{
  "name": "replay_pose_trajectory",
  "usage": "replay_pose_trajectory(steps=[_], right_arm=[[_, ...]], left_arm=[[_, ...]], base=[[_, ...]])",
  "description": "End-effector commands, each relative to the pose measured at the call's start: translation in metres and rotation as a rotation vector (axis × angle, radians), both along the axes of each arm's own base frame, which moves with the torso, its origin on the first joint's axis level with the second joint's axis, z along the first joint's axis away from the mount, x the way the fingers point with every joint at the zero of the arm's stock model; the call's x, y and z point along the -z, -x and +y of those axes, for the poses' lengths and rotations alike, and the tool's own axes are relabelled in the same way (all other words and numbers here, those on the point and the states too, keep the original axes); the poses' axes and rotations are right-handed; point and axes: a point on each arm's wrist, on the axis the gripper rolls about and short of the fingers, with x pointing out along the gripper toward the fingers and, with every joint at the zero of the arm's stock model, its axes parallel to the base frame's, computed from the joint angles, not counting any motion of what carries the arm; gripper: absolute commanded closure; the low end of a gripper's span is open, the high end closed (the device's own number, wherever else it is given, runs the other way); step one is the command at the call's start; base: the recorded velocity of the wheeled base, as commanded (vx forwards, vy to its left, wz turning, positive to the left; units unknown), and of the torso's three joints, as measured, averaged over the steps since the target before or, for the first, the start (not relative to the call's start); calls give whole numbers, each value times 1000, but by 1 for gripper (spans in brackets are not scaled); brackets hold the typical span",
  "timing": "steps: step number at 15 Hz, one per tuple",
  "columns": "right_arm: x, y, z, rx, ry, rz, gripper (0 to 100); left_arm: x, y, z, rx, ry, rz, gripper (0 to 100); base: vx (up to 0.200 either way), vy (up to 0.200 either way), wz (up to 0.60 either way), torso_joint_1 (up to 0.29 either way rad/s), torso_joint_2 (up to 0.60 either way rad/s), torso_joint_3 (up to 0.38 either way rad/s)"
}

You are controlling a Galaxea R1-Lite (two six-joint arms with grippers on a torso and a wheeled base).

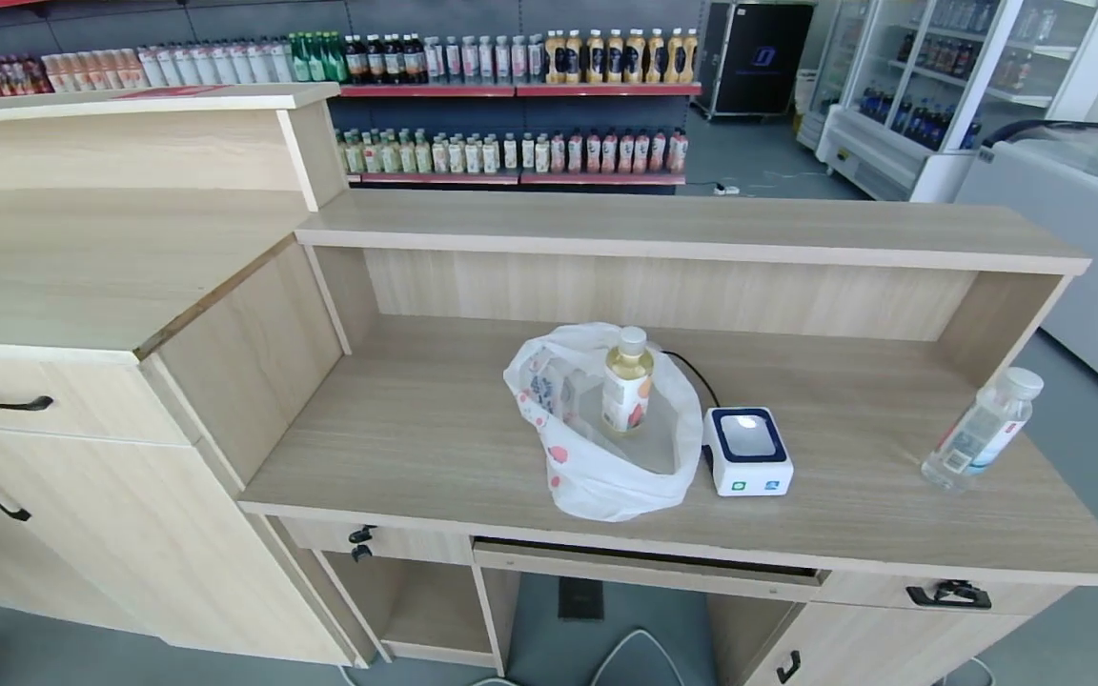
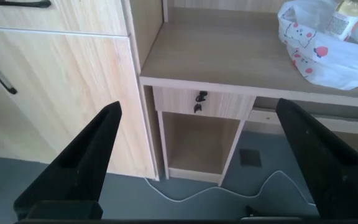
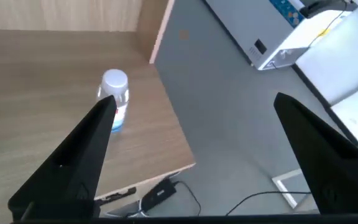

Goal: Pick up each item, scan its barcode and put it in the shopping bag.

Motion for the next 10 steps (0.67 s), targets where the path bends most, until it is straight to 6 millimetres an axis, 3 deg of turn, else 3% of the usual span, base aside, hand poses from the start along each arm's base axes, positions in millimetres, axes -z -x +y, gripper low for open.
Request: replay_pose_trajectory(steps=[1,4,10], right_arm=[[37,-31,-26,30,-137,55,0],[70,-64,-48,-98,-203,18,0],[116,-83,-71,-86,-239,87,0]], left_arm=[[0,0,0,-1,0,1,0],[0,0,0,-1,0,-1,0],[0,0,0,-1,0,-1,0]], base=[[0,0,0,0,0,0],[0,0,0,0,0,0],[0,0,0,0,0,0]])
